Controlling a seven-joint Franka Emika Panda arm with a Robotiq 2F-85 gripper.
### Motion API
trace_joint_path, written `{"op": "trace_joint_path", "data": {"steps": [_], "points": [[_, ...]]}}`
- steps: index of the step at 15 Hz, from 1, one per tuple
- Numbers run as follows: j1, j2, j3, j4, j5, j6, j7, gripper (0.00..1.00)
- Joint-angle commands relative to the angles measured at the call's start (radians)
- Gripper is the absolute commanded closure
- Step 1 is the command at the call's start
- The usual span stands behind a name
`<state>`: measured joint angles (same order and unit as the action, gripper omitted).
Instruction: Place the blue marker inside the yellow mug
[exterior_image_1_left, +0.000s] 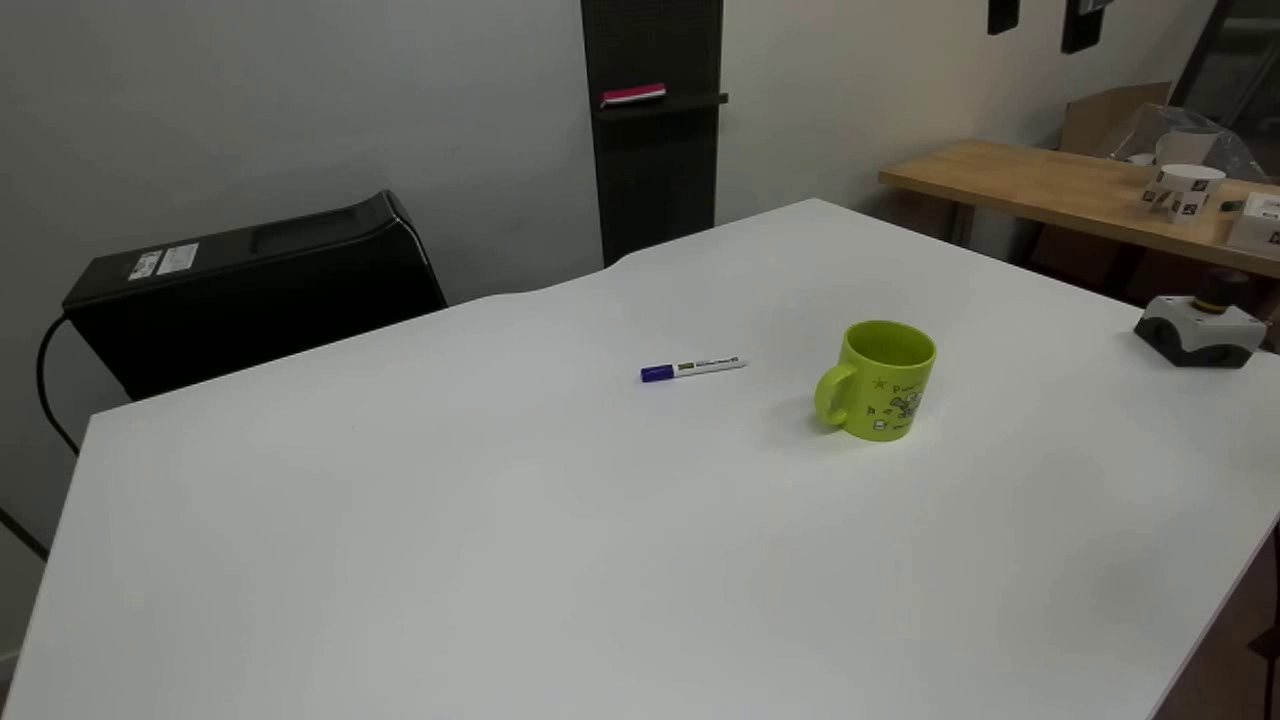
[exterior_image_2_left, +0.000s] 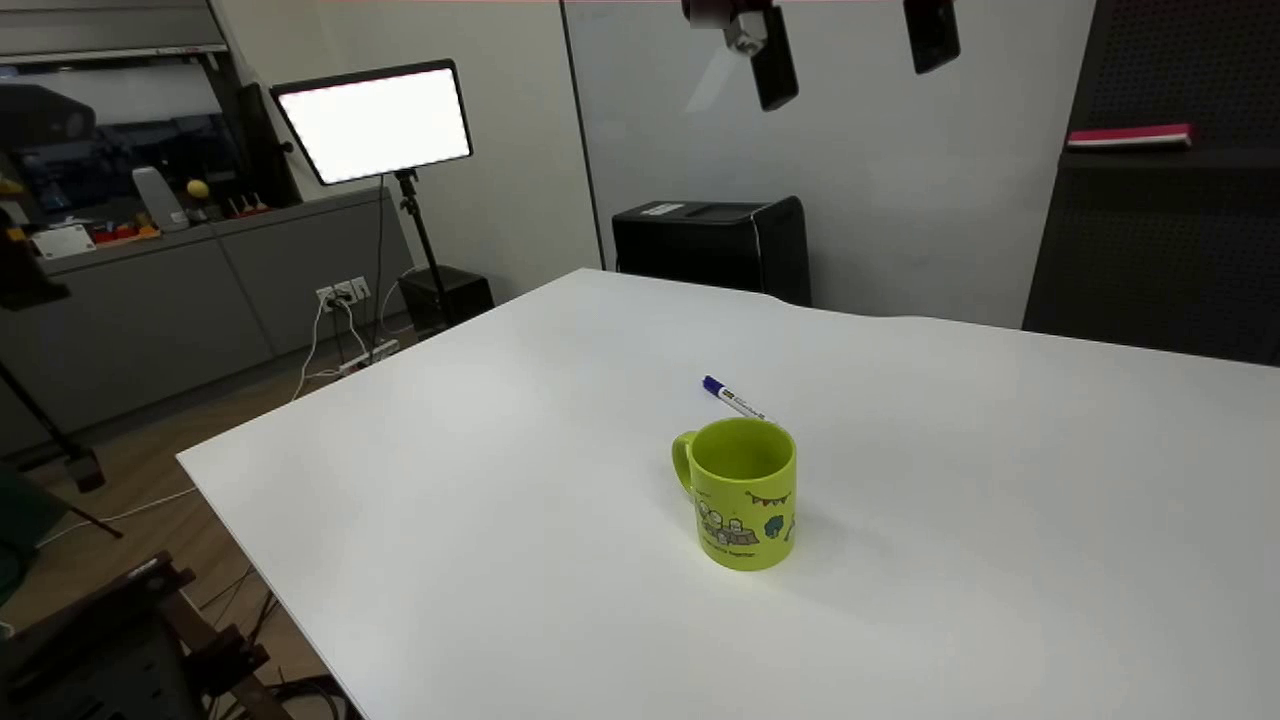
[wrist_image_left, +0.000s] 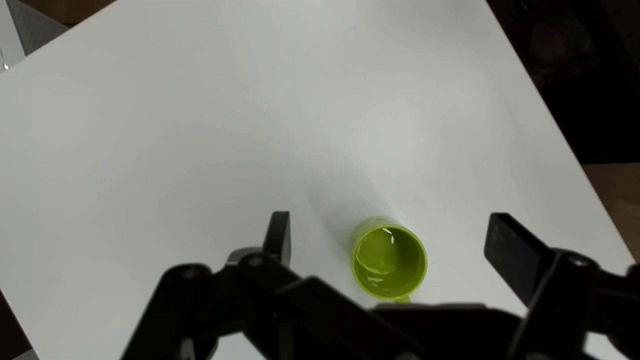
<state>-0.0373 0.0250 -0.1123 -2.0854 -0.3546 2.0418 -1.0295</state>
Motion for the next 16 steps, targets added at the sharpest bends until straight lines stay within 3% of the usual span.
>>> {"op": "trace_joint_path", "data": {"steps": [1,9,16], "points": [[-0.015,0.0,0.016,0.002,0.0,-0.003,-0.001,0.0],[-0.015,0.0,0.015,0.002,0.0,-0.003,-0.004,0.0],[-0.081,0.16,-0.009,0.031,0.01,0.235,-0.042,0.0]]}}
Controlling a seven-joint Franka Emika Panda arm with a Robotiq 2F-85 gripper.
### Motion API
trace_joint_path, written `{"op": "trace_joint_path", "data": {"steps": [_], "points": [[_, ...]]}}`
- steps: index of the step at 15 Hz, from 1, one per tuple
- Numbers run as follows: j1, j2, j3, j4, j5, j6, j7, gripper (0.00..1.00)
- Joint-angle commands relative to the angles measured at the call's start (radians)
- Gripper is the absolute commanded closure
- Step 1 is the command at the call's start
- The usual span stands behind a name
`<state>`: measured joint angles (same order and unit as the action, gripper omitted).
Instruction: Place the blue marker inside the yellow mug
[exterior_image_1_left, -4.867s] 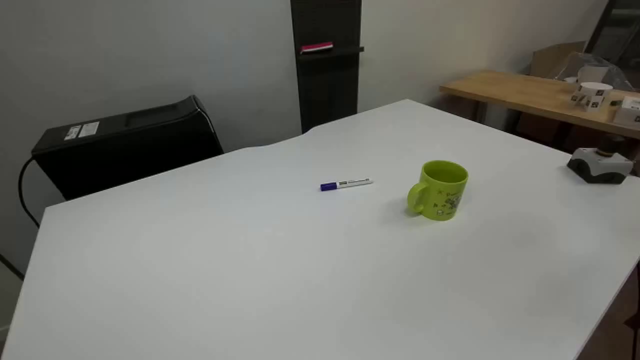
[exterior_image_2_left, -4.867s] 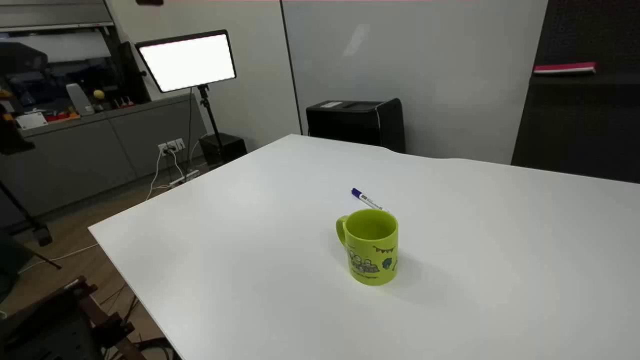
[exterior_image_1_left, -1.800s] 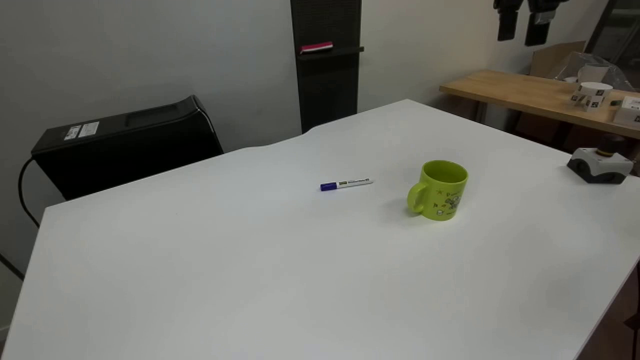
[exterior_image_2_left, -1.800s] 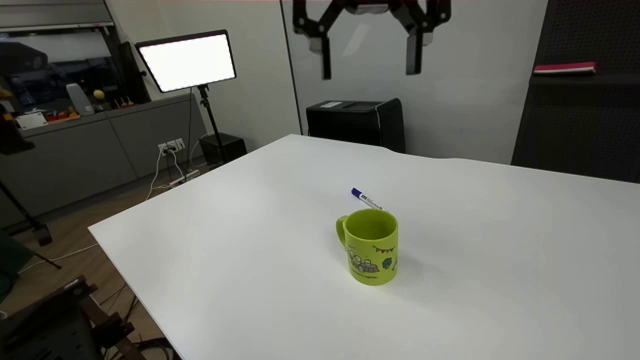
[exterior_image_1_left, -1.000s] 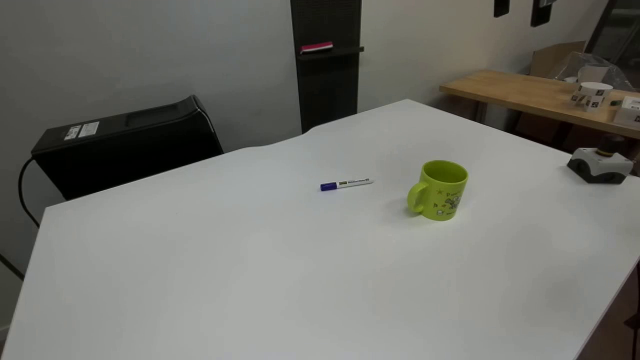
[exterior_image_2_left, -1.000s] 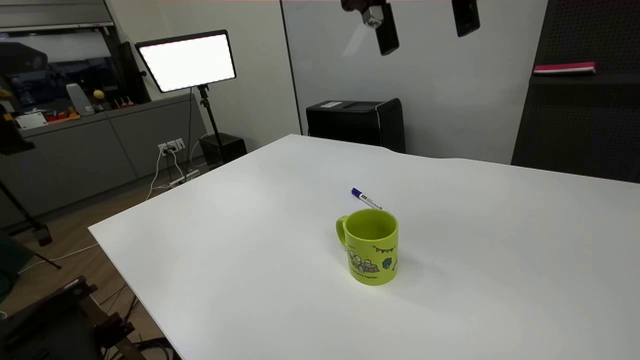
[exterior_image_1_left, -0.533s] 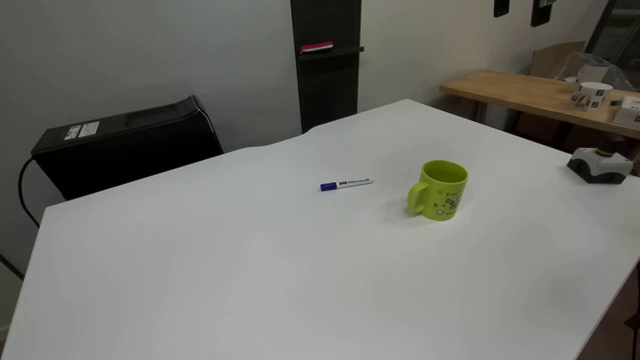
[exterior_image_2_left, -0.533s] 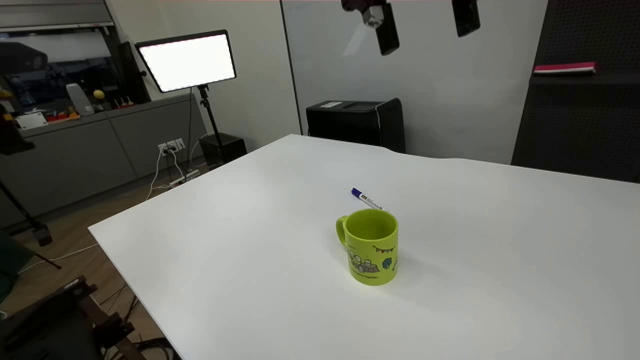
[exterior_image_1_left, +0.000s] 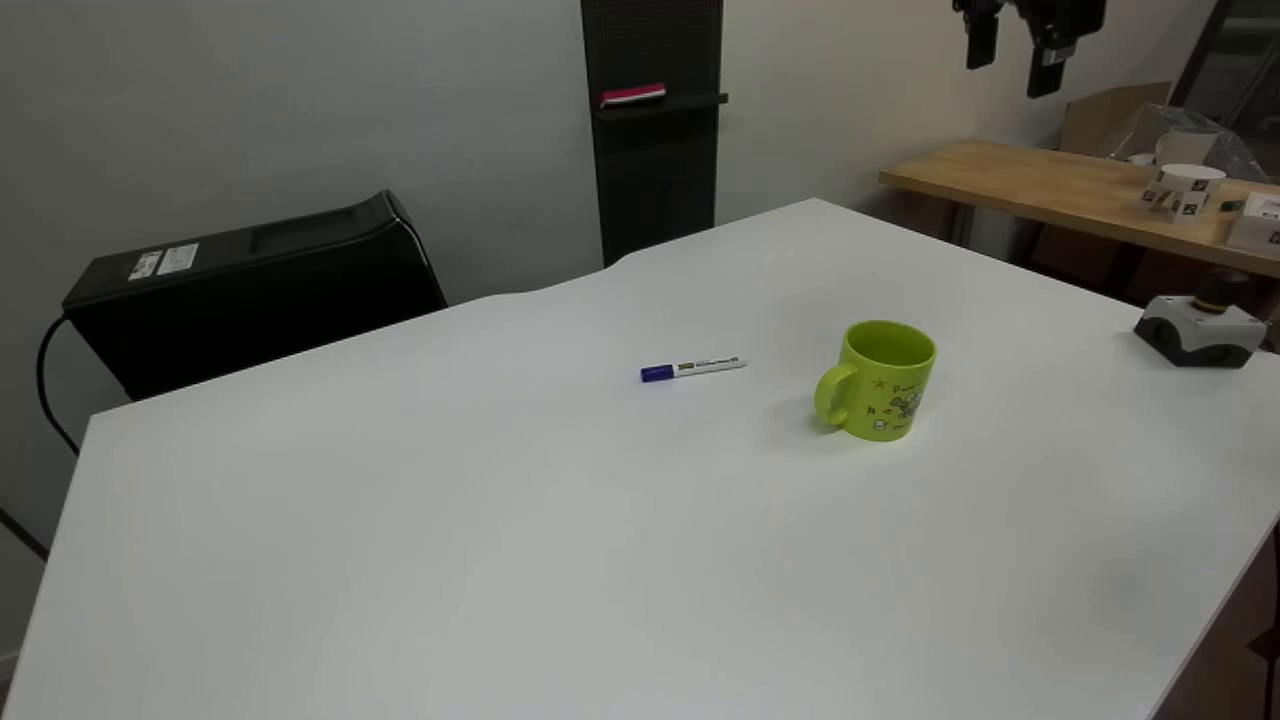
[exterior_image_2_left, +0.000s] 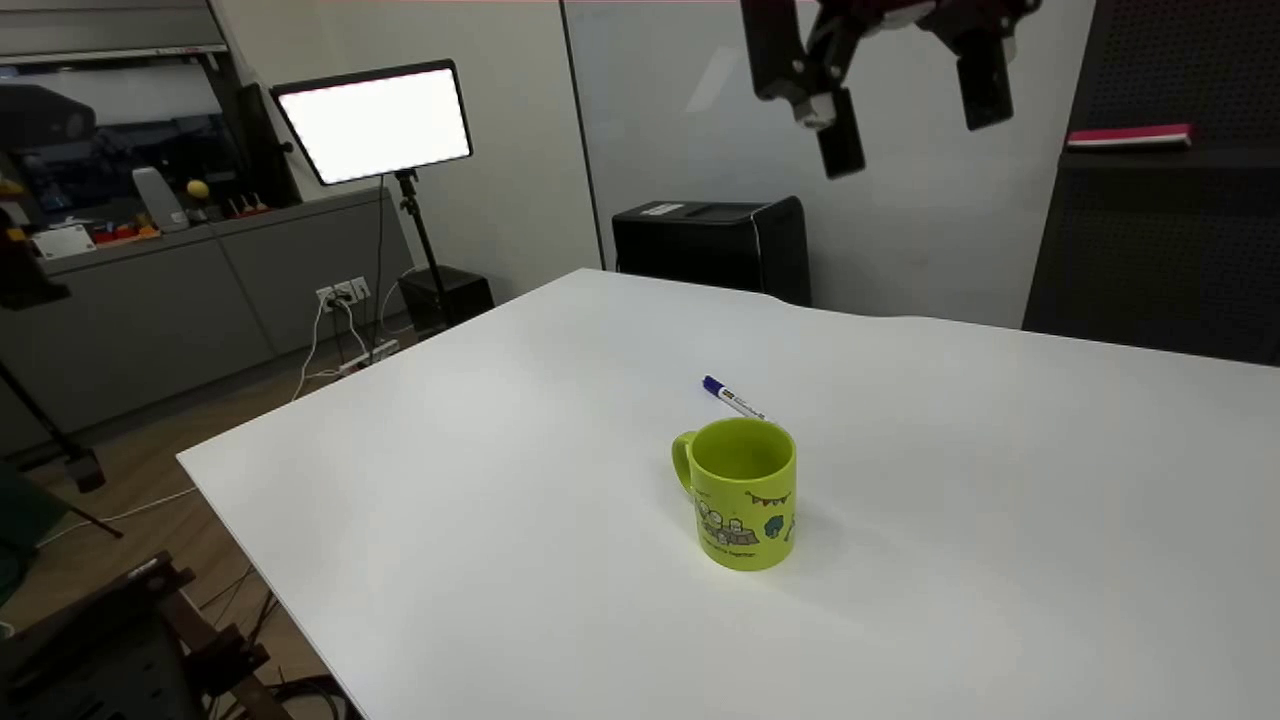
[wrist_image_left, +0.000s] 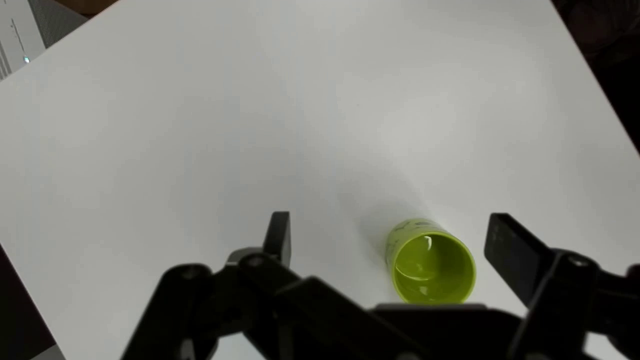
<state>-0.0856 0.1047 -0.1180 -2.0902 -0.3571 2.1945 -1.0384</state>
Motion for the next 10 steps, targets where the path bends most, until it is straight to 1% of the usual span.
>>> {"op": "trace_joint_path", "data": {"steps": [1,4,6,7,10], "points": [[-0.045,0.113,-0.003,0.041,0.017,0.134,-0.04,0.0],[-0.085,0.224,0.013,0.085,0.071,0.241,-0.094,0.0],[-0.111,0.303,0.03,0.145,0.12,0.274,-0.14,0.0],[-0.12,0.346,0.044,0.188,0.151,0.267,-0.154,0.0],[-0.132,0.455,0.072,0.324,0.192,0.223,-0.177,0.0]]}}
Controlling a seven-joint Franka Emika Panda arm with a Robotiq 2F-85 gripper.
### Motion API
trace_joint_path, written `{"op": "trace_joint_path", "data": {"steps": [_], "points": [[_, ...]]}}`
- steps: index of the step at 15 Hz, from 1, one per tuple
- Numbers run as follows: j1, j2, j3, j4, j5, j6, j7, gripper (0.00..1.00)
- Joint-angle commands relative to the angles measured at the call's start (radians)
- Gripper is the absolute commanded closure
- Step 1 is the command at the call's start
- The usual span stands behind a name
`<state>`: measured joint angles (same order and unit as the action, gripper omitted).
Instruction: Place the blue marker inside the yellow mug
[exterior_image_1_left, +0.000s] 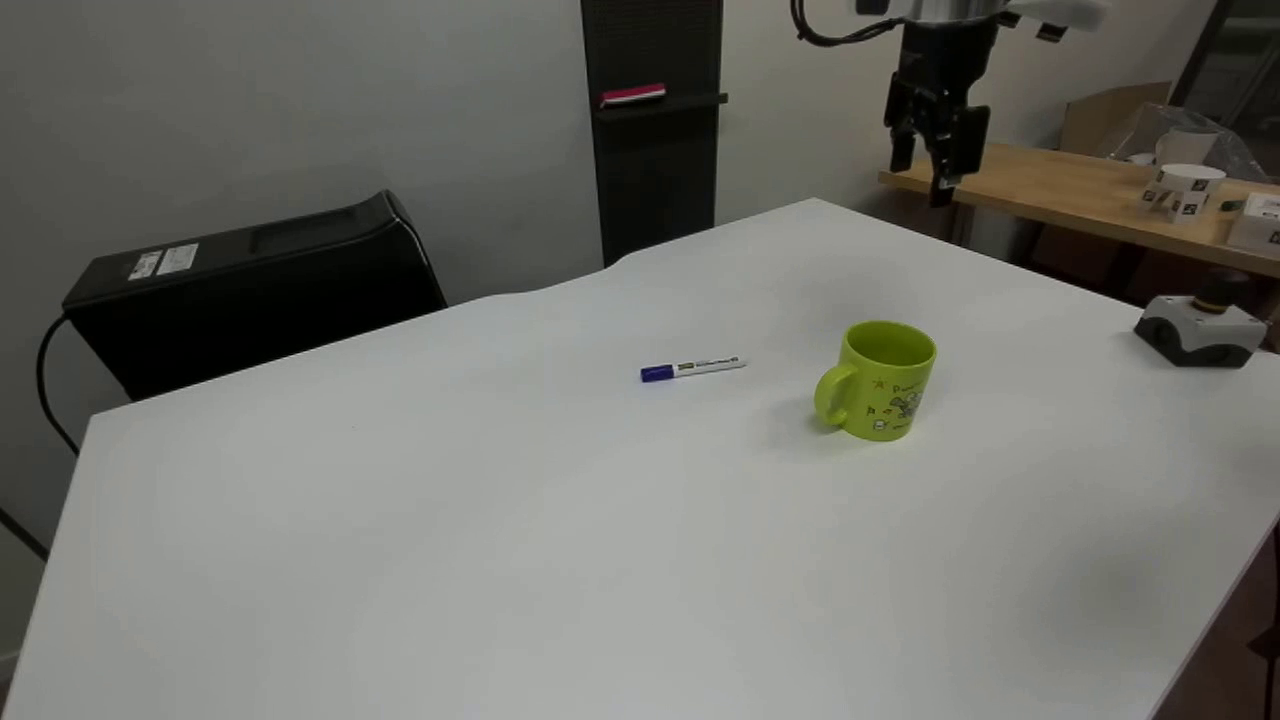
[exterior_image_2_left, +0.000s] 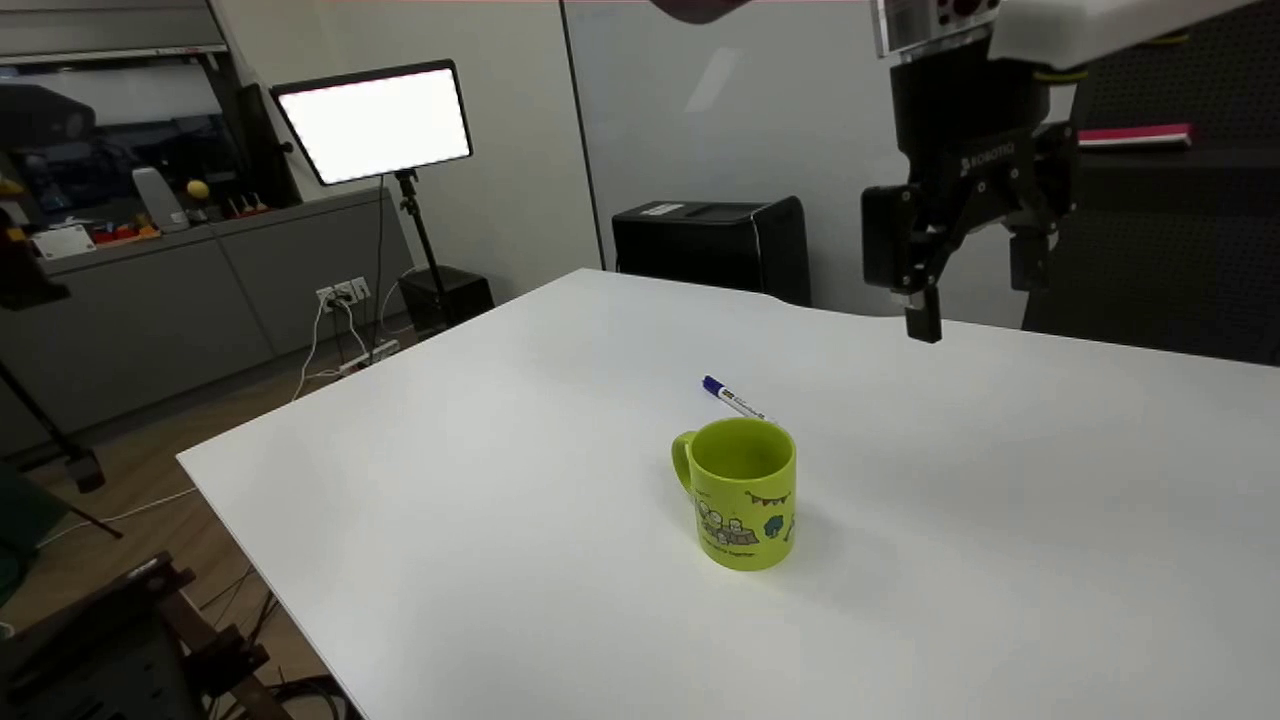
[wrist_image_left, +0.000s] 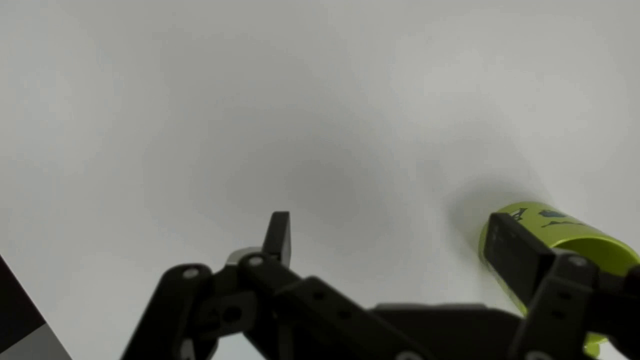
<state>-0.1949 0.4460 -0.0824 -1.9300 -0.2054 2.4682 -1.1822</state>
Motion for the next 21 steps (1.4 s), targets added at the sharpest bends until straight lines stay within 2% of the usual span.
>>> {"op": "trace_joint_path", "data": {"steps": [1,6,13,14,17,18,19,21], "points": [[-0.026,0.143,0.048,0.204,0.051,-0.065,-0.038,0.0],[-0.025,0.214,0.101,0.327,0.069,-0.118,-0.07,0.0],[-0.032,0.255,0.133,0.425,0.086,-0.225,-0.228,0.0],[0.061,0.236,0.141,0.323,0.058,-0.164,-0.138,0.0],[0.121,0.248,0.16,0.299,0.043,-0.189,-0.113,0.0],[0.076,0.249,0.158,0.318,0.067,-0.181,-0.165,0.0],[0.101,0.256,0.163,0.312,0.065,-0.18,-0.153,0.0],[0.109,0.259,0.163,0.313,0.064,-0.18,-0.153,0.0]]}}
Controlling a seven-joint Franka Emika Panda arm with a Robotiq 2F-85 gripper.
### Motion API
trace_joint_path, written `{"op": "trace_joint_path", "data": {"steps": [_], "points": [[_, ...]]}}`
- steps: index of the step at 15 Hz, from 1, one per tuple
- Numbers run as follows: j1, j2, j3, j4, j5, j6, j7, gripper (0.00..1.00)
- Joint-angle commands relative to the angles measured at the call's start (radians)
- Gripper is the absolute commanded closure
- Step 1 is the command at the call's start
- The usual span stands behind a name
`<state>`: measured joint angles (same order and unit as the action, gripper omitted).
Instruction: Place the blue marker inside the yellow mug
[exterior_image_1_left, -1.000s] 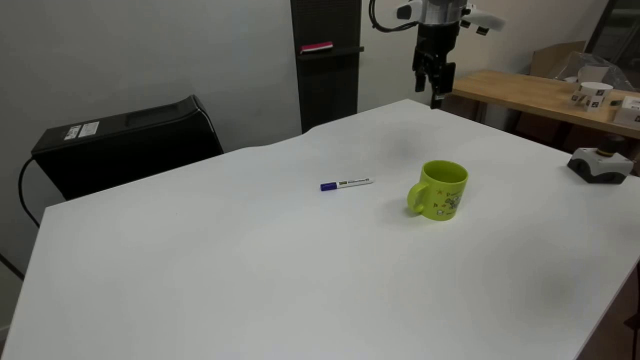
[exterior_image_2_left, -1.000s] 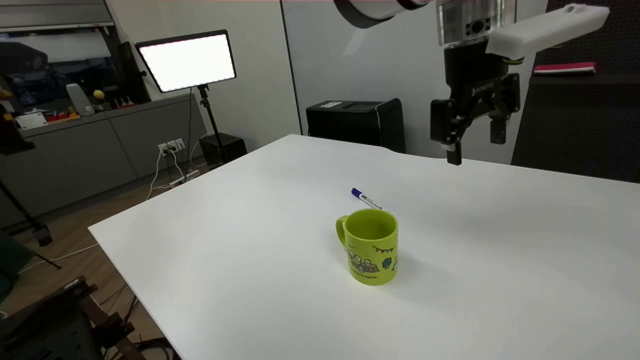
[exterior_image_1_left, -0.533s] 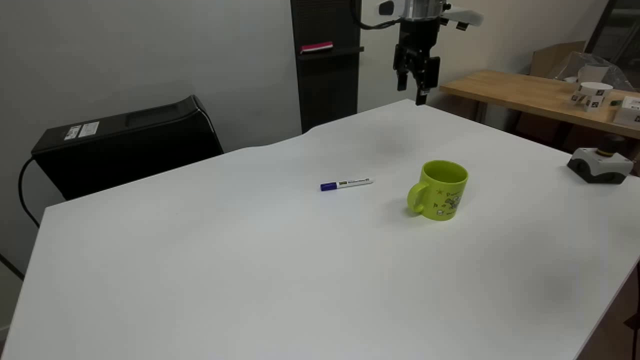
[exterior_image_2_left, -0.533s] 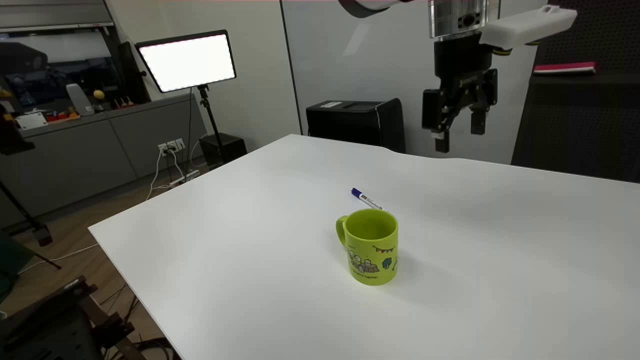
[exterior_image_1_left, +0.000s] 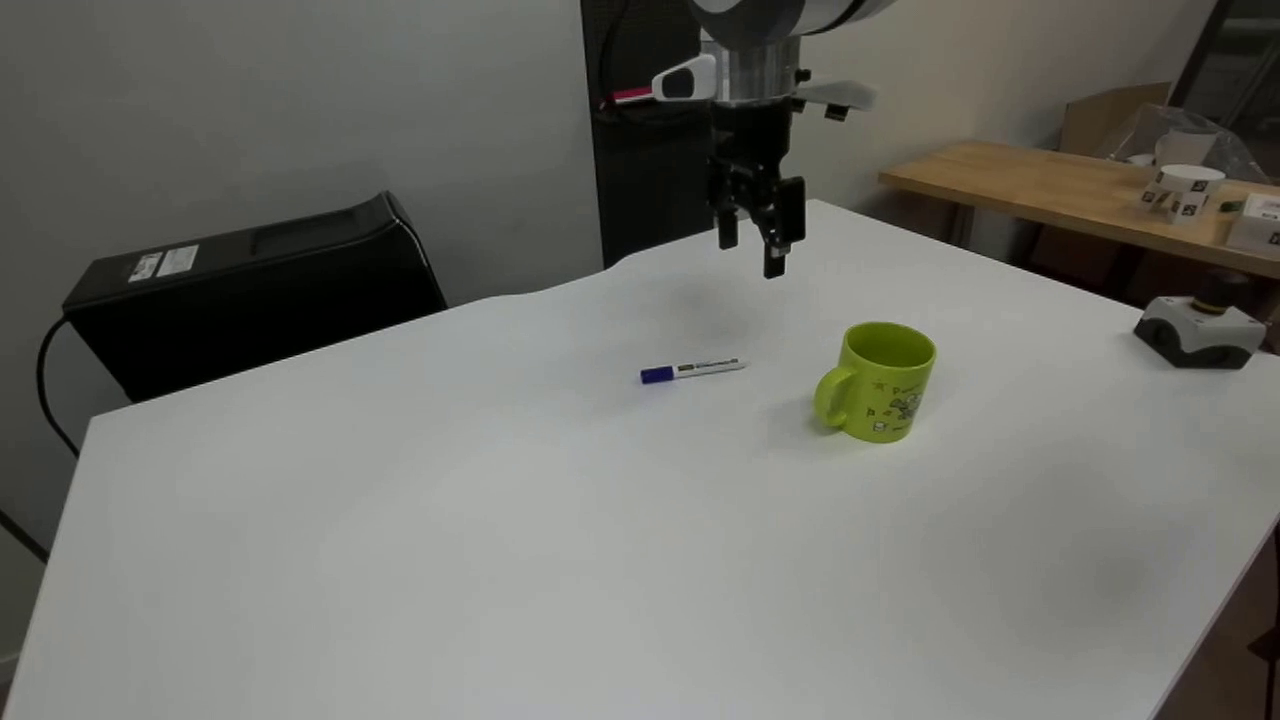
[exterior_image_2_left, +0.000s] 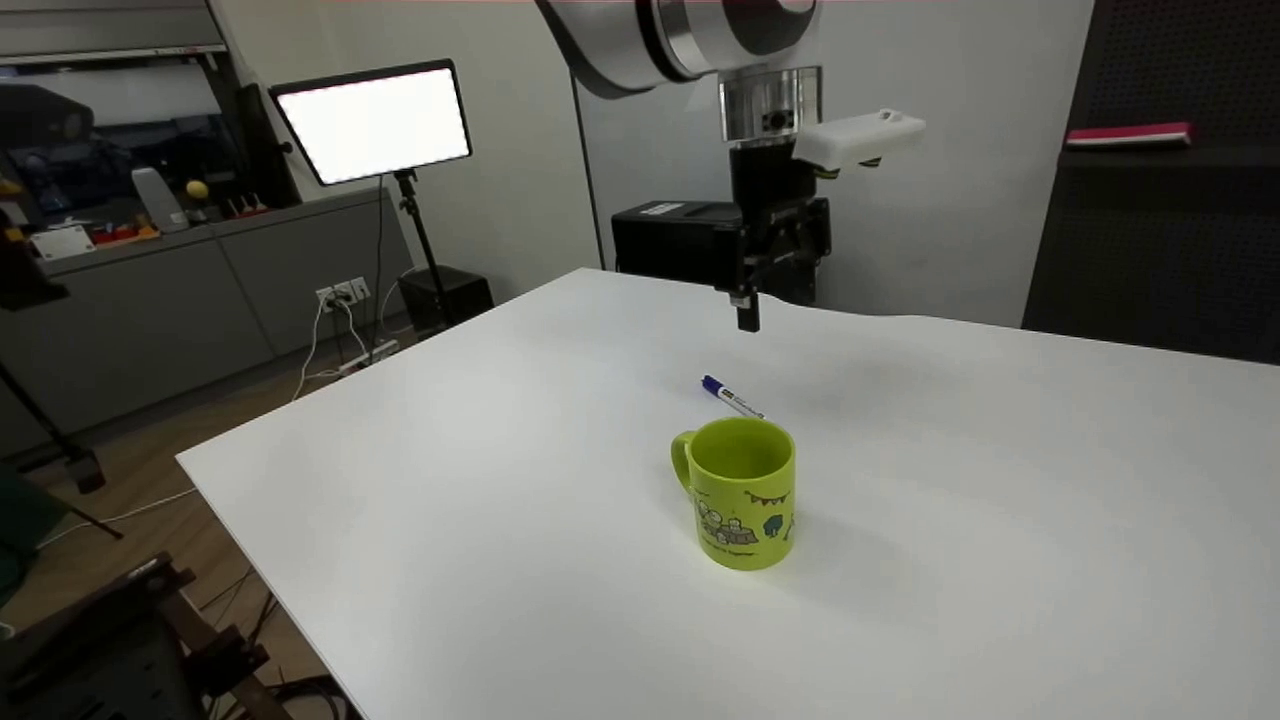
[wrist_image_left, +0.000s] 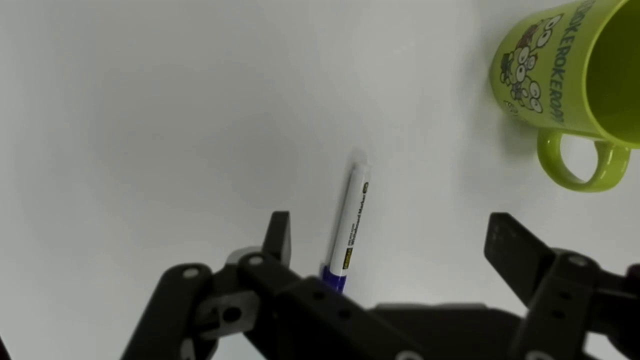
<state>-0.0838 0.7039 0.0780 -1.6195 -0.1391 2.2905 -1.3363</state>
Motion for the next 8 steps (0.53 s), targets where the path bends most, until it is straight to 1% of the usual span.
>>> {"op": "trace_joint_path", "data": {"steps": [1,4,8], "points": [[-0.016,0.0,0.0,0.003,-0.001,-0.002,-0.004,0.0],[-0.039,-0.001,-0.005,0.004,0.001,-0.001,-0.013,0.0],[-0.034,-0.001,-0.004,0.004,0.001,-0.001,-0.013,0.0]]}}
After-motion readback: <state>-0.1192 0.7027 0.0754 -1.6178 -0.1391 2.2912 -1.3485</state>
